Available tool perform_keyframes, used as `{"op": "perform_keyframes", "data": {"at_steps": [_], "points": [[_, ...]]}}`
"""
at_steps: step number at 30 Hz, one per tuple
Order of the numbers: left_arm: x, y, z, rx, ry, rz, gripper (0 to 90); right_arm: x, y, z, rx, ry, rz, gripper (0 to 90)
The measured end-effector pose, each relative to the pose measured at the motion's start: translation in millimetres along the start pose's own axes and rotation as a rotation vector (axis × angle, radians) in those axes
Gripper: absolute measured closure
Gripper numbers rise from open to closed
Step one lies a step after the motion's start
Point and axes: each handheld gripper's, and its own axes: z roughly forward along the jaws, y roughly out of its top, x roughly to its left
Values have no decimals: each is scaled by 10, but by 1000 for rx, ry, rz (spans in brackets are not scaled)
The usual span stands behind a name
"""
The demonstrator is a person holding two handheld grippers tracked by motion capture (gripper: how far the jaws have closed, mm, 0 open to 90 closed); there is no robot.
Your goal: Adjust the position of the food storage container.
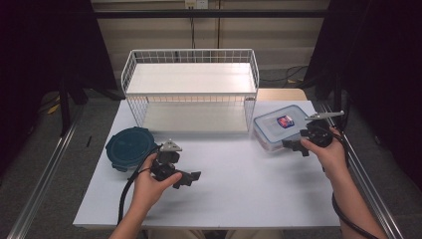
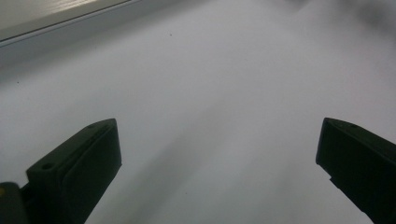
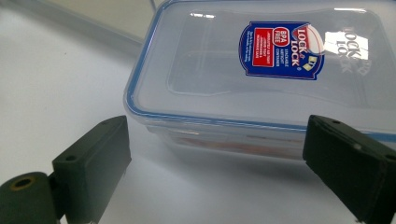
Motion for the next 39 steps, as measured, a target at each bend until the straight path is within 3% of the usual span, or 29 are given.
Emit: {"op": "perform_keyframes", "data": {"at_steps": [10,15,23,32,39], "points": [[14,-12,4,-1,-2,-15,0,11,38,31,11,5,0,77],[-22,-29,-3,22,-2,18,0,29,79,61,17,-1,-5,81],[-17,-25,-7,1,-13,7,0,10,262,84,17,-1,-9,109],[22,-23,-7,20,-2,0,0,-35,439,176,41,18,-5,118],[14,-28,7,22,-4,-1,0,-65,598,295,69,6,-1,132]]}}
